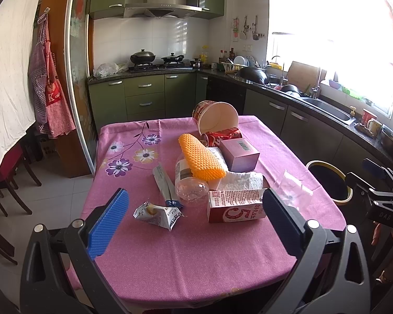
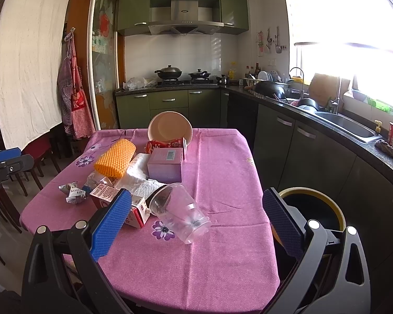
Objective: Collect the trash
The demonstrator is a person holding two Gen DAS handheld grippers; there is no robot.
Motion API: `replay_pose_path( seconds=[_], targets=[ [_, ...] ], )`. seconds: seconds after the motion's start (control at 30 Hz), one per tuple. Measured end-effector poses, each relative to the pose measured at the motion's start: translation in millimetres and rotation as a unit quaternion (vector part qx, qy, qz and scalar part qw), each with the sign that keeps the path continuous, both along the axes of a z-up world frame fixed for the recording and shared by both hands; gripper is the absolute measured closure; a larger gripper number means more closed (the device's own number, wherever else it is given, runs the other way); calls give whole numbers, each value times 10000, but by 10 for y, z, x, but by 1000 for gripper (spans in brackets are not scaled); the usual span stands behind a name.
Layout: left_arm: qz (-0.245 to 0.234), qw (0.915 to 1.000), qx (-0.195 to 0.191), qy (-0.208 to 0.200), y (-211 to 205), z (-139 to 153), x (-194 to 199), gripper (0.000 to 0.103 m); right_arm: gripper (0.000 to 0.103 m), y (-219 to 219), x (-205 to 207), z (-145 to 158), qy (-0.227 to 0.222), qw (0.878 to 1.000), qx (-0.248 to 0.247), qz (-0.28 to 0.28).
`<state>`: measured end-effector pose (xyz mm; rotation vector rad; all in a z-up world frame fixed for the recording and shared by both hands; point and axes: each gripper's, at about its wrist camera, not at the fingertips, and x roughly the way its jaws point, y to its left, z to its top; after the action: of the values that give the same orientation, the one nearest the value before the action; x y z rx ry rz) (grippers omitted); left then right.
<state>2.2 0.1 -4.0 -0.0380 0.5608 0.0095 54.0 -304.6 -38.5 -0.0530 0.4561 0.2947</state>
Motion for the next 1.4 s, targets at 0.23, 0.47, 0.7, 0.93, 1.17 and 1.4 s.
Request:
replay_pose_path(
  seconds=[0.23,0.47,0.7,0.93,1.17,1.4],
  targets=[
    [-5,10000,3,-5,-20,8,7,6,4,-15,10,9,8,10000,7,0],
    [-4,10000,4,-7,-24,5,9,6,4,-12,13,5,8,10000,3,3],
    [1,10000,6,-8,-22,7,7,6,4,-21,5,21,7,10000,24,5],
    [10,10000,9,-15,-13,19,13,6,4,-20,6,16,3,10000,23,-8],
    [10,10000,6,-18,-13,18,13,6,4,-29,7,16,11,10000,24,-4],
    [8,10000,5,-7,-15,17,14,6,4,-30,10,10,14,10000,26,-6]
  ],
)
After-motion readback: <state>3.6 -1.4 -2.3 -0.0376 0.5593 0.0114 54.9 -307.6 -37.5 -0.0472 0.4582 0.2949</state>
